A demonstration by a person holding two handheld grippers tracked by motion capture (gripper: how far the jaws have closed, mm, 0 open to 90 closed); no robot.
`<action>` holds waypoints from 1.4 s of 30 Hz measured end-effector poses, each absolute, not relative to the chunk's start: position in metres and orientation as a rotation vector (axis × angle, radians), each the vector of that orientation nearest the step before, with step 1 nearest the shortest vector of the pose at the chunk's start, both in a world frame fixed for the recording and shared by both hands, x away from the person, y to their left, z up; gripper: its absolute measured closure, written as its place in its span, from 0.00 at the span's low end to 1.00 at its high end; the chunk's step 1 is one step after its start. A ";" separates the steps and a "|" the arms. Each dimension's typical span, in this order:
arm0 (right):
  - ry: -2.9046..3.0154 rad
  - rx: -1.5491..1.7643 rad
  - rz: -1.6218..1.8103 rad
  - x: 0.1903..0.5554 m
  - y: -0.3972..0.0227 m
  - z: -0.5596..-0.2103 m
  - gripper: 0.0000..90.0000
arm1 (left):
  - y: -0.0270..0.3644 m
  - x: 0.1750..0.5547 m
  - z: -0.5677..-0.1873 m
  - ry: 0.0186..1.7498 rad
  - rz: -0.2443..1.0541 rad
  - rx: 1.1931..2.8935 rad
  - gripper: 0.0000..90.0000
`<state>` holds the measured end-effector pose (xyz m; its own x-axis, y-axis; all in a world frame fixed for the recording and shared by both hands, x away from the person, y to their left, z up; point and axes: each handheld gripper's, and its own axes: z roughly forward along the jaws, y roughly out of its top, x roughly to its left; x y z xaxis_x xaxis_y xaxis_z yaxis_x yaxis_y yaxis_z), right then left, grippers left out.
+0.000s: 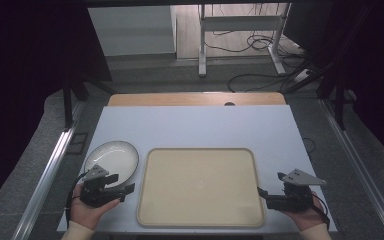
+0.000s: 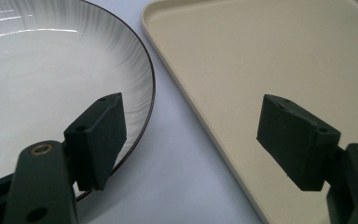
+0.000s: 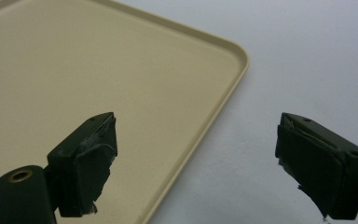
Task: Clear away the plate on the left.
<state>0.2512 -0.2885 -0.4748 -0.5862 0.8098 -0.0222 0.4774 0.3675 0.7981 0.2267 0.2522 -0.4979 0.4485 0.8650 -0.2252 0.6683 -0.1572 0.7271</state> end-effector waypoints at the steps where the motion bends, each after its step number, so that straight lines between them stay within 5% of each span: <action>1: 2.225 1.119 1.094 0.252 -0.289 -0.475 0.16 | 0.252 0.227 -0.498 1.294 0.309 1.897 0.26; 42: 2.253 1.121 1.032 0.254 -0.284 -0.477 0.19 | 0.256 0.225 -0.497 1.307 0.306 1.870 0.27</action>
